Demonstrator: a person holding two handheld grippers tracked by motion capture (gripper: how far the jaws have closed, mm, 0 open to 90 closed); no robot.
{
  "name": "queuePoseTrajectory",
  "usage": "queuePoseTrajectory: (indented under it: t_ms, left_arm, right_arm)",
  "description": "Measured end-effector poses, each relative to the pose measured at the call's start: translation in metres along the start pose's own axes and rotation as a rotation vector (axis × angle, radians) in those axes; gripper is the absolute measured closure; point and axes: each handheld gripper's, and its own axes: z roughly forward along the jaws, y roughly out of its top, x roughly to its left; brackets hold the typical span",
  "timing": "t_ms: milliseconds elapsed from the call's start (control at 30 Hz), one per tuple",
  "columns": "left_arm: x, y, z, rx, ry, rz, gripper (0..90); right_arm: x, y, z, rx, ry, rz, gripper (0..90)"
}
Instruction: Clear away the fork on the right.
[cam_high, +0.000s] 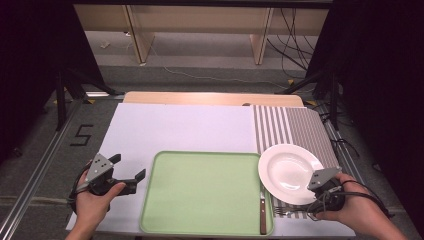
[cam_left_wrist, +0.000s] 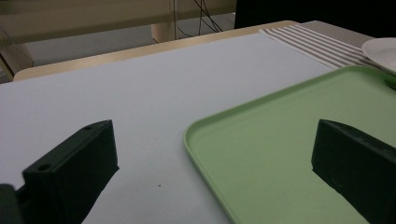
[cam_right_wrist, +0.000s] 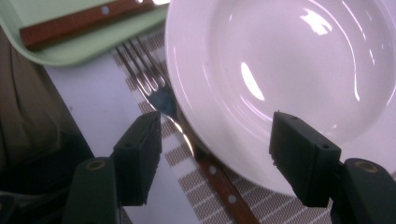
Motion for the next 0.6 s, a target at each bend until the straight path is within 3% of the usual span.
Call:
queuePoseTrajectory:
  t_ms: [100,267,600]
  left_arm:
    - [0.000,0.000,0.000,0.000,0.000,-0.001,0.0]
    - [0.000,0.000,0.000,0.002,0.001,0.001,0.0]
    - [0.000,0.000,0.000,0.003,0.001,0.003,0.0]
  right_arm:
    - [-0.003,-0.008,0.002,0.006,-0.008,-0.010,36.1]
    - [-0.007,-0.021,0.002,0.061,-0.009,-0.014,38.0]
    - [-0.024,-0.042,0.013,0.132,-0.001,0.026,39.8]
